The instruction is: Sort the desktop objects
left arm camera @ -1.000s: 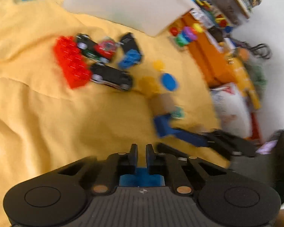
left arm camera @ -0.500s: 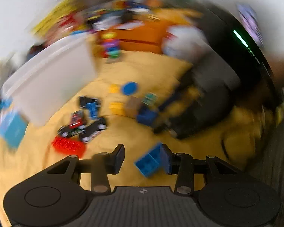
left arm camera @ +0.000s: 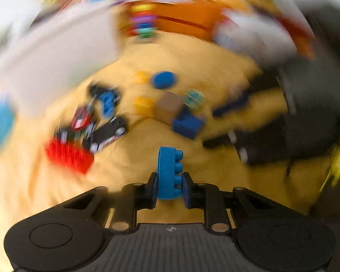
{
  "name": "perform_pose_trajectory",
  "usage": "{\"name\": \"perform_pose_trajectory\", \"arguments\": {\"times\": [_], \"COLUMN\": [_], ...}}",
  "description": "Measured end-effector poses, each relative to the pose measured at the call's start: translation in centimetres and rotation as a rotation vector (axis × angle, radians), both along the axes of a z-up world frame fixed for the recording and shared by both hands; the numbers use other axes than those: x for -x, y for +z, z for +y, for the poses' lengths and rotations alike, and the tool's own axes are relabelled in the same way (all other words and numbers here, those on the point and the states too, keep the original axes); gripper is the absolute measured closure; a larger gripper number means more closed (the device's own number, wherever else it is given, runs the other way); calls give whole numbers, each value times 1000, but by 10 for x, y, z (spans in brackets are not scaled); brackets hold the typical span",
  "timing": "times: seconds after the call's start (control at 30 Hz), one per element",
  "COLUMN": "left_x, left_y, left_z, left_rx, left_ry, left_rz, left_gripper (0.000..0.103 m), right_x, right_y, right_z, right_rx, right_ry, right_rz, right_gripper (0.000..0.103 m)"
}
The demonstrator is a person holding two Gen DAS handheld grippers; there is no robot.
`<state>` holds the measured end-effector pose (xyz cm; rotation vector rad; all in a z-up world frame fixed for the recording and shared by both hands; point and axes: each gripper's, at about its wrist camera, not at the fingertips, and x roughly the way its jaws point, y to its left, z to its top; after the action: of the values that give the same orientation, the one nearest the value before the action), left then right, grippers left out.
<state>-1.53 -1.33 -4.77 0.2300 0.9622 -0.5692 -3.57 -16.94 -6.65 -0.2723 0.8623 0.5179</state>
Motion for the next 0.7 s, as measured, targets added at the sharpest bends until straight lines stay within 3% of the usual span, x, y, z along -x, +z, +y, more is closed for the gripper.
{"name": "perform_pose_trajectory", "arguments": {"times": [0.1,0.17,0.2,0.3,0.47,0.6,0.7], "left_x": [-10,-10,-9,-6,0,0,-1], "left_y": [-3,-16,-23,-32,-20,-12,-10], "left_z": [32,45,49,53,59,59,61], "left_rx": [325,471,505,499,388,268,261], "left_ry": [201,289,321,377,403,385,366], "left_rz": [208,316,354,370,206,89,83], "left_gripper": [79,79,79,77,56,56,55], "right_x": [-1,-2,-3,-4,-4,-5,-5], "right_y": [0,-1,-2,-2,-3,-3,-4], "right_z": [-1,0,1,5,10,11,13], "right_rx": [-4,-7,-9,-10,-9,-8,-1], "right_ry": [-2,-1,2,15,33,34,34], "right_rz": [1,7,10,12,11,12,13], "right_gripper": [58,58,58,57,57,56,55]}}
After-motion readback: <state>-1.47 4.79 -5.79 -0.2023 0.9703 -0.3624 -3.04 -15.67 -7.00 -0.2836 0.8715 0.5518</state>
